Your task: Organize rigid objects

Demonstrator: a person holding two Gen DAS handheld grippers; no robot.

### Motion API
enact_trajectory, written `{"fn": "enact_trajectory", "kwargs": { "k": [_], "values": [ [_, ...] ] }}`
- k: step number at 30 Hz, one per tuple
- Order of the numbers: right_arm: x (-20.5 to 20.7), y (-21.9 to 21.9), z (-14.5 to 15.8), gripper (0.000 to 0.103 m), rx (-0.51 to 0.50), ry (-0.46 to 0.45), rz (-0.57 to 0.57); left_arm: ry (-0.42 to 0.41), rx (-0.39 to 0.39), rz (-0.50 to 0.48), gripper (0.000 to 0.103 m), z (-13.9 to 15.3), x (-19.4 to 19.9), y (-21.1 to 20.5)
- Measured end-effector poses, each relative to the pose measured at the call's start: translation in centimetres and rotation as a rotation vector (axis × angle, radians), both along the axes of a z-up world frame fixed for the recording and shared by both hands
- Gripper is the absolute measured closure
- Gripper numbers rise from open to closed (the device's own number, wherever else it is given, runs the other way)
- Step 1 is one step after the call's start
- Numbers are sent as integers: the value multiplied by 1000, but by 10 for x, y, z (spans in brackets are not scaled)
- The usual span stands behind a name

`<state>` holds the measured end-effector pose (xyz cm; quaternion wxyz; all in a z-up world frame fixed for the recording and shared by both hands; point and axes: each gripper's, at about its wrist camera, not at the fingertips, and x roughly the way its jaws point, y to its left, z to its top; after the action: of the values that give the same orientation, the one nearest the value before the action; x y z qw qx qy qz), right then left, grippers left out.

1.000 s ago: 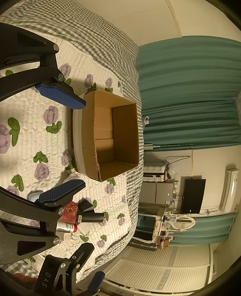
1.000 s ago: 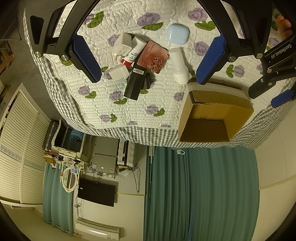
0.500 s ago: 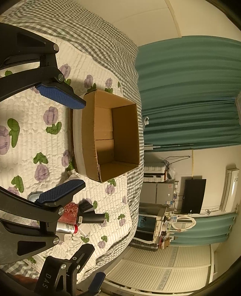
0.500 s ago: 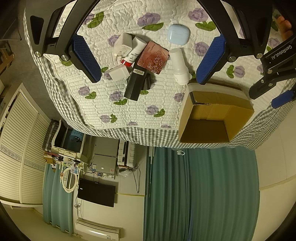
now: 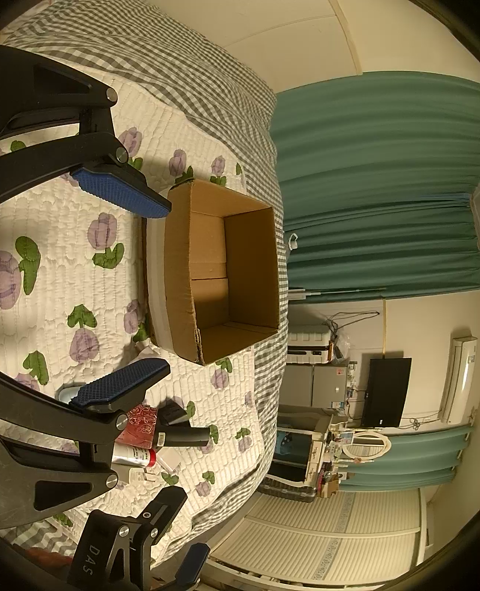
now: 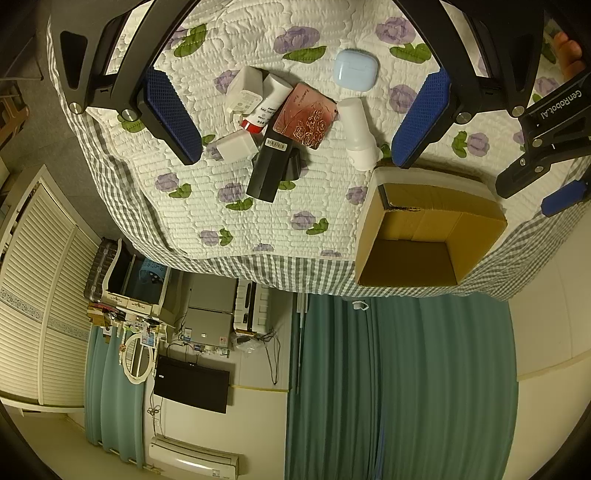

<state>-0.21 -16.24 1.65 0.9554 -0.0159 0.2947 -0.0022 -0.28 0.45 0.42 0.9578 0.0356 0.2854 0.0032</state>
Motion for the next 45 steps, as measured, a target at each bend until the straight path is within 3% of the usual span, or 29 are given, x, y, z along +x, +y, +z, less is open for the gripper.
{"fn": "enact_trajectory", "kwargs": {
  "k": [35, 41, 45],
  "values": [
    [-3, -3, 3, 0, -4, -6, -2, 1, 2, -9, 22, 0, -3, -10],
    [-5, -14, 6, 0, -33, -4, -24, 25, 1, -36, 22, -4, 0, -20],
    [-1, -31, -2, 0, -12, 26, -46, 82, -1, -60, 22, -21, 7, -32]
  ]
}}
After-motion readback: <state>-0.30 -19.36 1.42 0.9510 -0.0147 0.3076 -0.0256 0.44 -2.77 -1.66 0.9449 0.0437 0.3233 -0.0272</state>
